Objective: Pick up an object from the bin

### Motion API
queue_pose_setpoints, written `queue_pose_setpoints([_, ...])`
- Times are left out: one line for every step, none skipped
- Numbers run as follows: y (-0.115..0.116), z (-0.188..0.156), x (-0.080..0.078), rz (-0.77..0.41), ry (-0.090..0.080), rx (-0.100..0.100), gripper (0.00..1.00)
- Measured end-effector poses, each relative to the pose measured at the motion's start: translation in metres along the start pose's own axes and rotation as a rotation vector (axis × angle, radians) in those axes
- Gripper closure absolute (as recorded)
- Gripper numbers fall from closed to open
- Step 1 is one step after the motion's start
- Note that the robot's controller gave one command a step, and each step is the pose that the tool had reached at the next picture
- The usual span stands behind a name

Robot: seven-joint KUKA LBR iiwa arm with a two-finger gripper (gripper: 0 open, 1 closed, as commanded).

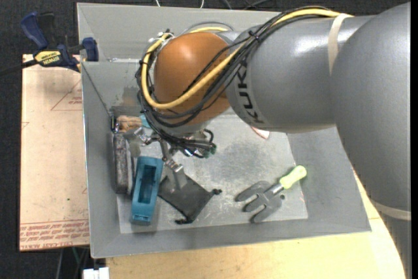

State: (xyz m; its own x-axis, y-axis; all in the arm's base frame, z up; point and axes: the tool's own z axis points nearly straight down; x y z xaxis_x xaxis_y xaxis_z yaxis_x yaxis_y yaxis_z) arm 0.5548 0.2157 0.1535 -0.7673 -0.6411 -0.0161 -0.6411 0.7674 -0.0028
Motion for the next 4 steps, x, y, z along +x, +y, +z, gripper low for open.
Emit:
queue_pose_setpoints([0.008, 0.036, 0.012, 0.045, -0.006, 0.001, 0.0])
queue_pose_setpoints([0.009, 0.055, 0.011, 0.097, -0.008, -0.001, 0.0])
queue_pose_setpoints([0.014, 0.081, 0.017, -0.131, -0.011, 0.0, 1.0])
queue_pose_setpoints([0.014, 0.081, 0.017, -0.131, -0.011, 0.0, 1.0])
